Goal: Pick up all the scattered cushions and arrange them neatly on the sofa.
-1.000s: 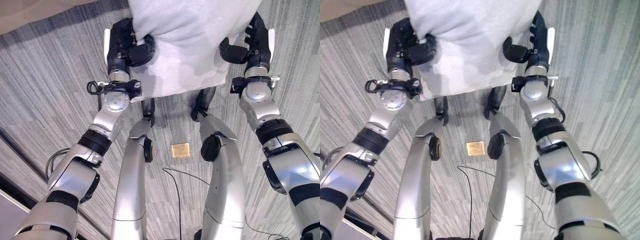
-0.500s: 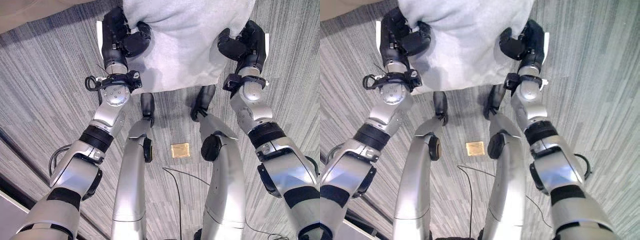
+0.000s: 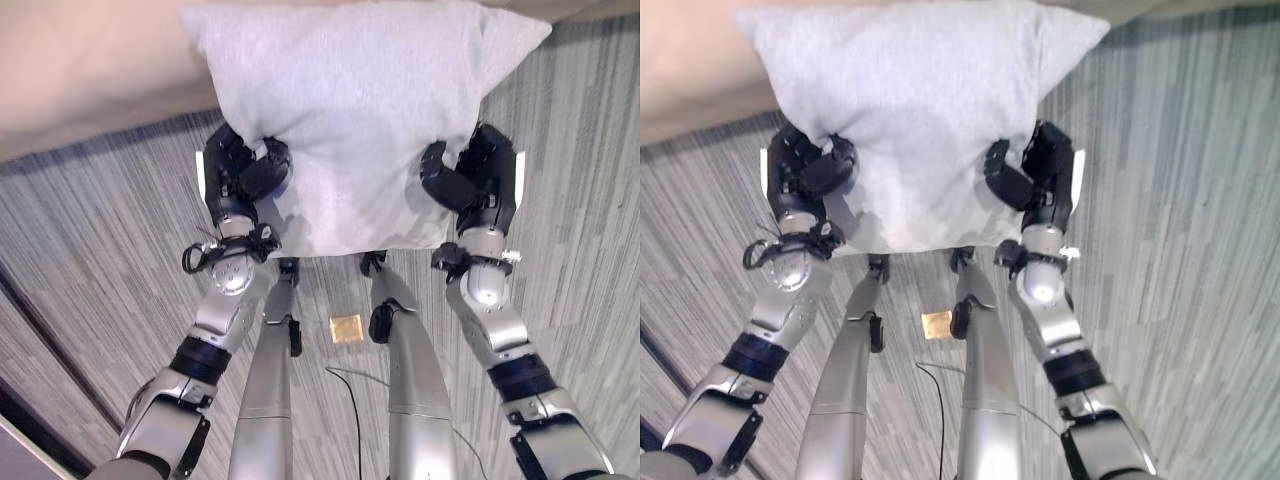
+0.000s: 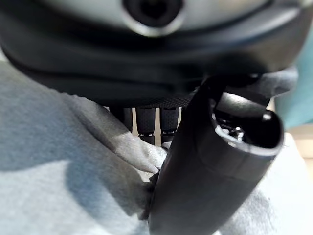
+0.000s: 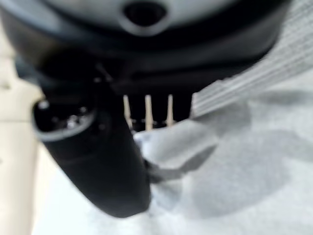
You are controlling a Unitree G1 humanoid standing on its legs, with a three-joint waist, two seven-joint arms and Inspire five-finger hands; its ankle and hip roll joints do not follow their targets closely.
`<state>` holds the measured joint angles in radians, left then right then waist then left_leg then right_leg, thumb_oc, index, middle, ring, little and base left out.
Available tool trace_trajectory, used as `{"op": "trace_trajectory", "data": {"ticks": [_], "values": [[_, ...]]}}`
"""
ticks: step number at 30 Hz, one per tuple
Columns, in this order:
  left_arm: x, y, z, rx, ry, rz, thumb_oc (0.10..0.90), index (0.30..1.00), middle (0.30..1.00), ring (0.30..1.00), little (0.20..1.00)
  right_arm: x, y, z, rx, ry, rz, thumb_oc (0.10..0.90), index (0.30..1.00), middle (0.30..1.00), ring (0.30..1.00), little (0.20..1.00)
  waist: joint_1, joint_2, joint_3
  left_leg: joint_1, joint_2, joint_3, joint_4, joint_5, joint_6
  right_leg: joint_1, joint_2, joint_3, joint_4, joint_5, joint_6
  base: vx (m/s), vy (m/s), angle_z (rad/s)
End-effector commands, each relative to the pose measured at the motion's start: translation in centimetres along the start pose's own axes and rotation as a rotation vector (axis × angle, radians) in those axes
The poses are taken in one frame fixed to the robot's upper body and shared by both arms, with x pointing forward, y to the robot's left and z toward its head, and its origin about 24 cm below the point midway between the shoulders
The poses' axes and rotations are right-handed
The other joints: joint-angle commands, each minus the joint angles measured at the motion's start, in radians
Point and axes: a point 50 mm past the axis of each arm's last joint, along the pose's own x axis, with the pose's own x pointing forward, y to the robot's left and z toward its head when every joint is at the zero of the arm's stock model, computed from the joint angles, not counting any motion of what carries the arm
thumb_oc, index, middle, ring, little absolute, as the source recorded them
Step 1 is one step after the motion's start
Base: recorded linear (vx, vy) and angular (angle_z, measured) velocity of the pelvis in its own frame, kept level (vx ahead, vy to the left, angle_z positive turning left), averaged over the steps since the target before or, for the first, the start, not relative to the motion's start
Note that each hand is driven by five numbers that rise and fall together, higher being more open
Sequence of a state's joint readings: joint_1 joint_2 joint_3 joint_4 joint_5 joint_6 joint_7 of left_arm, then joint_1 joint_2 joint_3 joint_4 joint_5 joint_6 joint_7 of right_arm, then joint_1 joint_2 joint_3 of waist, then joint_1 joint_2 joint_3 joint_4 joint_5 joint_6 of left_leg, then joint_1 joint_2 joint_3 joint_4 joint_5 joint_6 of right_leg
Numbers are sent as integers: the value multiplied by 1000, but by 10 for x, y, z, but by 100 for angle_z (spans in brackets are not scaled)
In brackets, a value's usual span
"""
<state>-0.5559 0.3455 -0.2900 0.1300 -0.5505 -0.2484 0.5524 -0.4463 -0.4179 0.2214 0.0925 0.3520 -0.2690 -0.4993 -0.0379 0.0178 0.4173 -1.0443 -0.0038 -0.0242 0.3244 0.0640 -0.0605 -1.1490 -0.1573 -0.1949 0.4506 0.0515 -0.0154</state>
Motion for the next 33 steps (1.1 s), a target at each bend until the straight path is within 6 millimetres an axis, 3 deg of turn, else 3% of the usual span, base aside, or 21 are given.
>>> {"op": "trace_trajectory", "data": {"ticks": [1,3,5,6,7,9,13,15,18,20,23,25,27,28,29,30,31,33], "values": [[-28,-80,47,-180,-316,-437,400,300,300,300,300,-13,57,63,163,-391,275,400,300,300,300,300,10,56,-167,58,16,-54,-126,48,-38,118,17,-14,16,-121,105,-10,-122,20],[-41,-70,34,-71,-294,-505,400,300,300,300,300,-26,42,51,166,-329,267,400,300,300,300,300,3,49,-204,242,32,-47,-191,53,-53,301,27,-48,-77,-115,103,-7,-111,14],[-46,-67,30,-53,-278,-520,400,300,300,300,300,-30,37,48,166,-313,261,400,300,300,300,300,1,45,-206,294,37,-44,-199,50,-54,360,30,-58,-105,-114,101,57,-79,-3],[-54,-53,21,-38,-229,-524,400,300,300,300,300,-39,24,45,137,-293,246,400,300,300,300,300,-5,33,-231,424,46,-33,-211,36,-62,512,39,-77,-170,-110,100,93,-107,-17],[-57,-49,18,-36,-211,-519,400,300,300,300,300,-42,20,42,125,-274,239,400,300,300,300,300,-7,29,-231,465,52,-24,-208,30,-64,562,41,-82,-185,-109,99,140,-168,-6],[-65,-30,5,-19,-144,-487,400,300,300,300,300,-52,5,38,54,-253,220,400,300,300,300,300,-19,9,-256,608,69,7,-168,-7,-71,766,66,-78,-272,-116,88,158,-140,5],[-74,-12,-9,4,-61,-430,400,300,300,300,300,-63,-9,29,-2,-193,200,400,300,300,300,300,-28,-14,-303,731,96,33,-62,-29,-76,976,111,-42,-362,-134,73,166,-64,-6],[-78,-10,-11,4,-42,-432,400,300,300,300,300,-66,-11,27,-5,-169,205,400,300,300,300,300,-26,-22,-313,743,82,10,-24,-9,-74,1018,112,-20,-380,-129,74,101,48,-31],[-84,-9,-19,12,0,-426,400,300,300,300,300,-71,-14,24,-32,-148,204,400,300,300,300,300,-20,-36,-337,782,42,-6,-81,-59,-50,1077,107,15,-414,-117,85,149,70,-57],[-87,-11,-23,21,25,-431,400,300,300,300,300,-72,-14,23,-39,-136,194,400,300,300,300,300,-13,-40,-345,782,6,-14,-114,-61,-43,1106,109,40,-426,-105,92,134,87,-56],[-88,-14,-25,7,31,-437,400,300,300,300,300,-74,-16,23,-47,-133,193,400,300,300,300,300,-12,-36,-355,833,4,-10,-142,-75,-34,1129,112,74,-439,-101,102,122,118,-67],[-93,-13,-28,0,58,-442,400,300,300,300,300,-76,-15,21,-40,-115,192,400,300,300,300,300,-20,-28,-371,909,-1,13,-190,-100,-8,1138,99,112,-415,-99,118,141,203,-92],[-94,-14,-29,-3,66,-457,400,300,300,300,300,-75,-10,20,-26,-107,204,400,300,300,300,300,-8,-24,-356,941,0,49,-195,-121,17,1111,90,133,-327,-101,137,29,192,-116],[-95,-13,-30,1,73,-463,400,300,300,300,300,-75,-7,20,-27,-109,217,400,300,300,300,300,-4,-22,-345,958,4,66,-196,-129,30,1080,87,144,-255,-87,161,-13,199,-160],[-95,-12,-32,8,85,-458,400,300,300,300,300,-74,1,19,-25,-106,240,400,300,300,300,300,0,-18,-316,972,12,94,-188,-136,58,992,81,172,-94,-43,209,-16,134,-153],[-95,-12,-32,8,85,-458,400,300,300,300,300,-74,1,19,-25,-106,240,400,300,300,300,300,0,-18,-316,972,12,94,-188,-136,58,992,81,172,-94,-43,209,-1,147,-81],[-95,-11,-34,25,92,-460,400,300,300,300,300,-78,7,13,13,-68,251,400,300,300,300,300,2,-8,-305,1011,14,126,-195,-164,76,925,22,104,-32,-31,219,60,52,-66],[-96,-8,-35,34,98,-457,400,300,300,300,300,-78,9,10,30,-53,253,400,300,300,300,300,8,-2,-314,1034,22,151,-215,-177,76,916,-44,19,-101,-33,205,104,-13,-48]]}}
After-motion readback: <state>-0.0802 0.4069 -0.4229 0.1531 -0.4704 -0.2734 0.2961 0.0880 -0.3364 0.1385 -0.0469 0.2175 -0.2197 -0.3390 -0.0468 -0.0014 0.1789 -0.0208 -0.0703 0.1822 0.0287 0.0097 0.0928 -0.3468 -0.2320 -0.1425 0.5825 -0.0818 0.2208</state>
